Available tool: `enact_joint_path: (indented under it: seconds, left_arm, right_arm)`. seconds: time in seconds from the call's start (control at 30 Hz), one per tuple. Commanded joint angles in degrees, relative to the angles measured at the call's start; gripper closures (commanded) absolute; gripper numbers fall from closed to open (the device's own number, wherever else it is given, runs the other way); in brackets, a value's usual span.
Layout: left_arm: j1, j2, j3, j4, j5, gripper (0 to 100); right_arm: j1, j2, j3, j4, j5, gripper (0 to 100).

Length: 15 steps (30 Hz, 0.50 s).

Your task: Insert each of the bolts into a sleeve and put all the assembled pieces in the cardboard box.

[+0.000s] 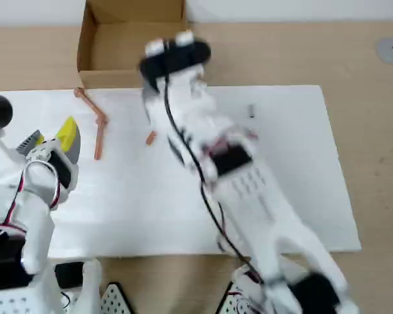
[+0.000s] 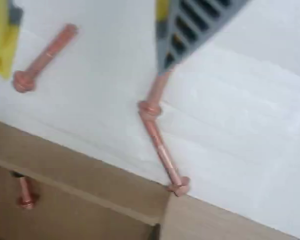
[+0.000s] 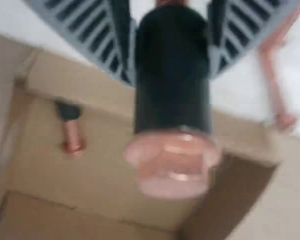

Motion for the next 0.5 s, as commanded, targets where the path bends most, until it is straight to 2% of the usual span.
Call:
enact_joint_path:
  seconds: [0.0,0.3,0.47]
  left_arm:
    - [-0.79,0.31,2.55,-2.02,-1.58,80]
    - [-0.79,0.48,5.19,-2.11,-4.66,80]
    - [-1.41,0.57,9.05,-6.42,-4.66,80]
  right_arm:
    - [3.74,15.52,-20.97,-1.14,-0.18,98.9]
    - [7.25,48.48,-56.22,-0.97,-0.18,98.9]
    - [9.1,65.8,-72.48,-1.05,0.0,98.9]
